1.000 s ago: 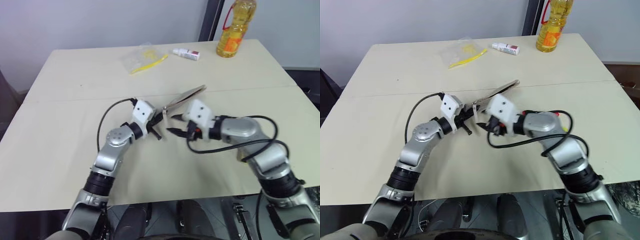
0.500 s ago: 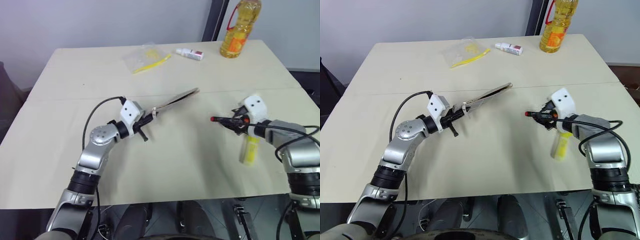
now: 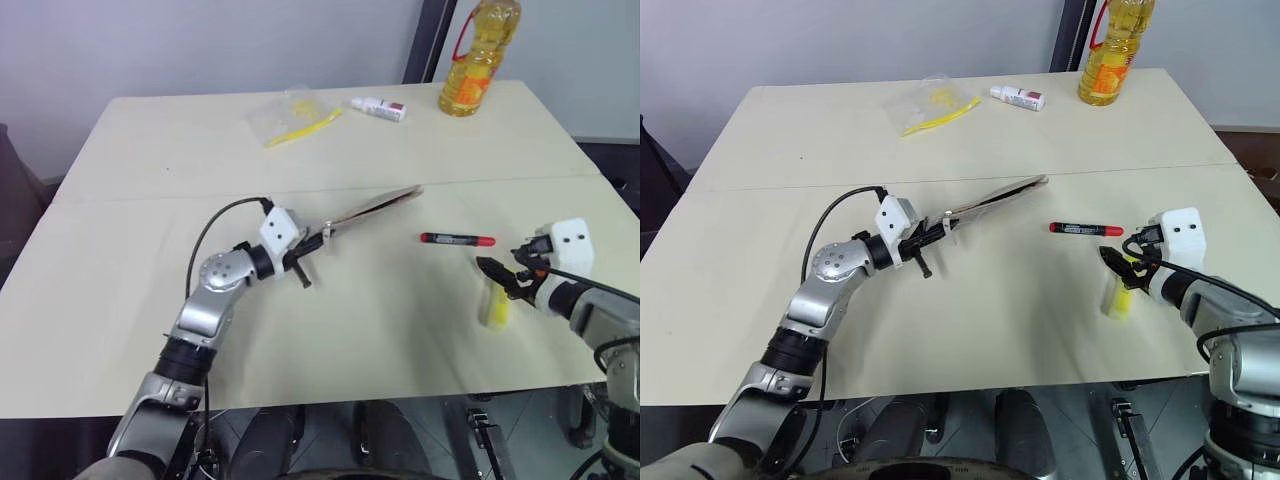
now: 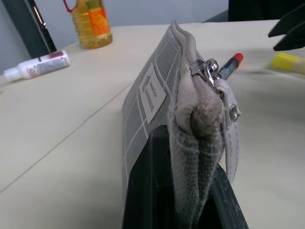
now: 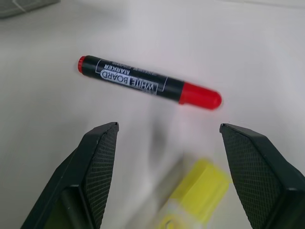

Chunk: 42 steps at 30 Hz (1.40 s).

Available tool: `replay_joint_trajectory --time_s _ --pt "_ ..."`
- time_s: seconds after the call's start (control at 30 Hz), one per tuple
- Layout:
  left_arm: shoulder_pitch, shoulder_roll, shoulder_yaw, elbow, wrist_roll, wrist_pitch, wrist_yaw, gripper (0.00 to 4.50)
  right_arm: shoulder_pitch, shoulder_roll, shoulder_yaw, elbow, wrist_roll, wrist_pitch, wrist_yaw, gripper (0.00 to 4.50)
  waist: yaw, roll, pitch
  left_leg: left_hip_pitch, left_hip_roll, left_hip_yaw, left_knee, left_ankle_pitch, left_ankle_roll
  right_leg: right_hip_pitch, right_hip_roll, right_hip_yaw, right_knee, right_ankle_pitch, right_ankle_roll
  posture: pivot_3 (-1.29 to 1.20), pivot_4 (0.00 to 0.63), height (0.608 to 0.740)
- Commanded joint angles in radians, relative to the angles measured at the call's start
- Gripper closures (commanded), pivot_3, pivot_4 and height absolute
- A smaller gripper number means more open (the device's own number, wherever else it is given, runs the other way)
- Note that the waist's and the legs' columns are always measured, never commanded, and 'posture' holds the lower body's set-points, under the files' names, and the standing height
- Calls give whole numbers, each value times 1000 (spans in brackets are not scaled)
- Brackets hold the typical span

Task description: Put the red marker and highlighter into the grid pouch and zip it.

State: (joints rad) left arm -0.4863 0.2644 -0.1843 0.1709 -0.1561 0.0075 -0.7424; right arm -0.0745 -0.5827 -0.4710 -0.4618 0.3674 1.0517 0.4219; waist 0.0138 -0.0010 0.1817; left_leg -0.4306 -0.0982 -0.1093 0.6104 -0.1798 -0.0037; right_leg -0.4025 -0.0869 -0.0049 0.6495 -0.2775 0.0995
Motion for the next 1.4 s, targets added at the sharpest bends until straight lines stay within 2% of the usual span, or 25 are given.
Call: replay_joint_trajectory --time_s 0.03,0.33,0.43,0.53,0.57,0.67,0.8,0.9,1.03,1.17,1.4 --pt "-42 -22 -6 44 8 -64 -21 4500 21 64 -60 -115 -12 64 -116 978 0 0 0 0 0 0 0 0 0 0 0 0 0 0 0 0 150 740" --pt "-86 -70 -12 141 17 -133 -58 4500 84 253 -57 -229 -55 198 -309 978 -1 0 0 -1 0 0 0 0 0 -1 0 0 0 0 0 0 150 740" --pt "-86 -75 -7 148 19 -142 -57 4500 71 305 -65 -217 -54 235 -340 1900 -2 1 0 -1 0 0 0 0 0 -1 0 0 0 0 0 0 150 740" --pt "-83 -78 0 145 18 -144 -45 4500 46 304 -73 -194 -50 233 -341 3491 -2 1 0 -1 0 0 0 0 0 -1 1 0 0 0 0 0 150 740" --pt "-82 -78 1 144 18 -145 -42 4500 36 297 -74 -187 -54 230 -342 3646 -2 1 0 -1 0 0 0 0 0 -1 1 0 0 0 0 0 150 740" --pt "-75 -70 11 137 16 -144 -28 4500 8 187 -29 -172 -63 179 -291 3628 -2 1 0 -1 0 0 0 0 0 -1 1 0 0 0 0 0 150 740" --pt "-73 -54 33 135 7 -142 -15 4500 21 -25 44 -192 -30 24 -97 3628 -3 1 0 -1 0 0 0 0 0 -1 1 0 0 0 1 0 150 740" --pt "-74 -35 50 129 -4 -140 -24 4500 18 -111 27 -217 38 -75 45 3628 -3 0 0 -1 1 0 0 0 1 -1 2 -1 0 0 1 0 150 740" --pt "-61 -17 57 95 -15 -128 -37 4500 -53 -151 78 -202 68 -106 88 3628 -2 0 0 -1 1 0 1 0 1 0 2 -1 0 0 1 0 150 740" --pt "-33 -8 55 43 -16 -109 -40 4500 -149 -134 184 -153 47 -100 60 3628 -2 0 0 -1 1 0 2 0 1 1 1 -1 0 0 1 0 150 740" --pt "7 7 42 -36 -14 -72 -44 4500 -218 -92 268 -105 35 -113 25 3628 -1 0 0 -3 1 0 2 -1 1 -1 1 -1 -1 0 1 0 150 740"
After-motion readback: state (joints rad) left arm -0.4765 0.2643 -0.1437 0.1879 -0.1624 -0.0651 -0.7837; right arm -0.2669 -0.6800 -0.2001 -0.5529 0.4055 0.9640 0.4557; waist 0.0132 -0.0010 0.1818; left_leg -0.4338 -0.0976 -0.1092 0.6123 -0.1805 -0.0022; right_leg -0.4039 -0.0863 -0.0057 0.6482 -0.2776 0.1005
